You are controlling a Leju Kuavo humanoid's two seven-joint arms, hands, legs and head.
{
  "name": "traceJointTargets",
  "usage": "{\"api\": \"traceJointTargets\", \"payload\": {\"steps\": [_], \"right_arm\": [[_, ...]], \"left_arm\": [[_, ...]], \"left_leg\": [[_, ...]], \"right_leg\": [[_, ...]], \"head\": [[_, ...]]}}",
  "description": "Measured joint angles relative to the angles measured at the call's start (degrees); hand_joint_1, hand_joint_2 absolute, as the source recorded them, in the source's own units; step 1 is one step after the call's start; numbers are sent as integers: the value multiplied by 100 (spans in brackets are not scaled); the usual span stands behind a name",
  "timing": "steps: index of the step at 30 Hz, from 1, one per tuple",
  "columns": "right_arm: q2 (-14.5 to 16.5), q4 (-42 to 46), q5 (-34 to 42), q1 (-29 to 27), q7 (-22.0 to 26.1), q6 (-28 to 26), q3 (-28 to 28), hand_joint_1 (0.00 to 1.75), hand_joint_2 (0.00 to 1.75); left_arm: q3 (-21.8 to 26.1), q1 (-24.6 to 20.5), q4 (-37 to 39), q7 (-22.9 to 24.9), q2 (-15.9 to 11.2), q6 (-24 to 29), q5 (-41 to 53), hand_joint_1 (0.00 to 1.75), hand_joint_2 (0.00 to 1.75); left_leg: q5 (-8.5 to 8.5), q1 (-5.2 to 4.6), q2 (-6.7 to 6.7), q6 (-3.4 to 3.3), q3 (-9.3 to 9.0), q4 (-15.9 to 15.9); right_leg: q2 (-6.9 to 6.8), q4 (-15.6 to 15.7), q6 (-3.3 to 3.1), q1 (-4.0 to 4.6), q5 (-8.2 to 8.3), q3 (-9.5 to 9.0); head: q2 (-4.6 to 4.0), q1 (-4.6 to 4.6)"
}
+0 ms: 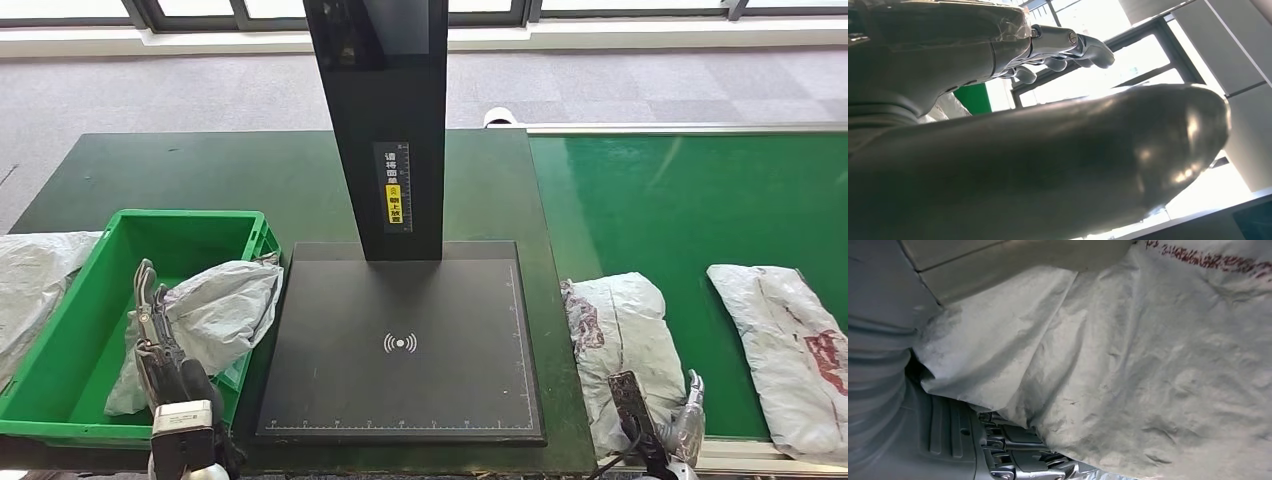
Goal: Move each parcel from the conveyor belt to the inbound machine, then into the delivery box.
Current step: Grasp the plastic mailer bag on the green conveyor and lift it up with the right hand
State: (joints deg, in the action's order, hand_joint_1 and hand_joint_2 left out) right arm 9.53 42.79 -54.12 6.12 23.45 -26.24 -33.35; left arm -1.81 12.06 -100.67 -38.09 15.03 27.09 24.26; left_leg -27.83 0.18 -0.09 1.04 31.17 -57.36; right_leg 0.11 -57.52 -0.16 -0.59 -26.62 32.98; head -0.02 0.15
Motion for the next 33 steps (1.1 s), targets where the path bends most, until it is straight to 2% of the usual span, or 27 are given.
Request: {"api": "traceJointTargets", "payload": {"steps": [7, 17, 23, 26, 33], "right_arm": [[-5, 192, 792, -134, 656, 338, -2, 175, 175], [61, 651, 1443, -326, 1061, 697, -2, 175, 175], [258, 1524, 2567, -725, 1605, 1048, 27, 175, 175], [311, 2046, 3119, -948, 1662, 953, 180, 175, 175], [345, 2758, 3453, -1240, 1662, 753, 441, 175, 175]], "left_arm": [[-50, -2, 42, 5, -24, 57, -23, 0, 0], [-69, 31, 46, -15, -60, 125, -73, 0, 0], [-79, 31, 48, -26, -60, 136, -74, 0, 0], [-79, 44, 48, -56, -56, 146, -80, 0, 0], [-79, 60, 46, -73, -49, 148, -90, 0, 0]], "left_leg": [[-14, 0, 15, -16, 34, -4], [-13, -1, 9, -18, -5, -8], [-16, -1, -7, -17, 13, -7], [-16, 0, -10, -17, 16, -6], [-19, -1, -11, -19, 16, -7]], "right_leg": [[10, 2, 9, -2, -1, -12], [8, 0, 13, -3, -3, -7], [-6, -1, 16, -3, -13, 2], [-10, -1, 19, -4, -17, 3], [-12, 0, 21, -10, -17, 3]], "head": [[0, 0], [0, 0], [0, 0], [0, 0], [0, 0]]}}
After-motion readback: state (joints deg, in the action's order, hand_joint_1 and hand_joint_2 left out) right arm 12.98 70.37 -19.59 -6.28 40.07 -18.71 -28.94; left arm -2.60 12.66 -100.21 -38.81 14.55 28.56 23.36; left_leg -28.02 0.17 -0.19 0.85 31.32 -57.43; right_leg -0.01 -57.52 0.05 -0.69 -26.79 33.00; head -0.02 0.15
